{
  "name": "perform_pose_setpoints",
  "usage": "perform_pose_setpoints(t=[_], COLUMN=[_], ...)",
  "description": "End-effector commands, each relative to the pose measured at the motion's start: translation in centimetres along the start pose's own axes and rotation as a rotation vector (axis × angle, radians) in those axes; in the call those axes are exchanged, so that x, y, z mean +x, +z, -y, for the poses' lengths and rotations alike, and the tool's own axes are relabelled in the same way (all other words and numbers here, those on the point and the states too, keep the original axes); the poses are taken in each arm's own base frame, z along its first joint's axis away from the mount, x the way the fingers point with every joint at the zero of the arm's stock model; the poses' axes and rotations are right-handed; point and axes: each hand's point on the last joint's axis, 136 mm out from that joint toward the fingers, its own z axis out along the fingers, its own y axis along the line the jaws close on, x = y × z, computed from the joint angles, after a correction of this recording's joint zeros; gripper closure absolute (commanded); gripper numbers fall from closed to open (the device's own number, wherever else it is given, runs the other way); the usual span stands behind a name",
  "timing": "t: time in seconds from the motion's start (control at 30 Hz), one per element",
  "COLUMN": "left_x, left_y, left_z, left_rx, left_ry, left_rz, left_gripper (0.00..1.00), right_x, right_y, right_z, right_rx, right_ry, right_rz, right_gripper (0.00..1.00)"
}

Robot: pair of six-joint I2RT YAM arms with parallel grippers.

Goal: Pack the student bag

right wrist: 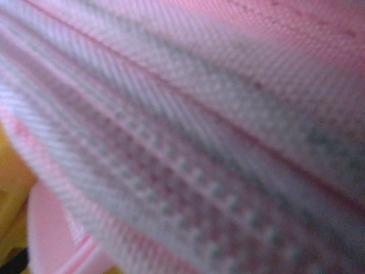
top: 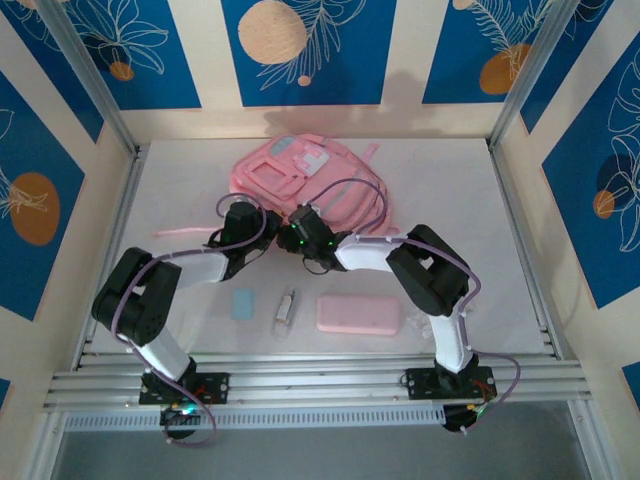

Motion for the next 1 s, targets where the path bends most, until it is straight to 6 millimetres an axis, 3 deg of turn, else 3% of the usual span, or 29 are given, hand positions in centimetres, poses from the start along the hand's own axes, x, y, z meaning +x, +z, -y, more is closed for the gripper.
perform_pose_setpoints(t=[0.0,0.2,0.33,0.5,0.67,0.83,0.97], left_x=[2.4,2.5,1.9,-0.4,-2.7,-3.5,-3.7], left_y=[-1.2,-0.7,-0.4,0.5,1.6,2.4,2.5], left_z=[3.7,3.9,3.4,2.7,2.6,2.7,2.8], left_rx=[0.122,0.141,0.126,0.121,0.116,0.123,0.123], left_ry=[0.02,0.01,0.034,0.054,0.091,0.095,0.101], left_rz=[-0.091,-0.097,-0.067,0.002,0.051,0.055,0.057], left_gripper=[1.0,1.0,1.0,1.0,1.0,1.0,1.0], right_x=[-4.8,-5.6,-4.9,-3.7,-0.7,2.4,3.1], right_y=[-0.2,-0.8,-1.3,-3.1,-4.7,-6.8,-9.0], right_z=[-0.8,-0.9,-0.6,0.9,3.5,6.9,9.1], right_rx=[-0.001,-0.002,-0.01,0.021,0.054,0.121,0.184], right_ry=[-0.001,-0.052,-0.061,-0.037,-0.019,-0.027,-0.045], right_rz=[0.178,0.199,0.141,0.03,-0.178,-0.341,-0.43], right_gripper=[0.67,0.85,1.0,1.0,1.0,1.0,1.0])
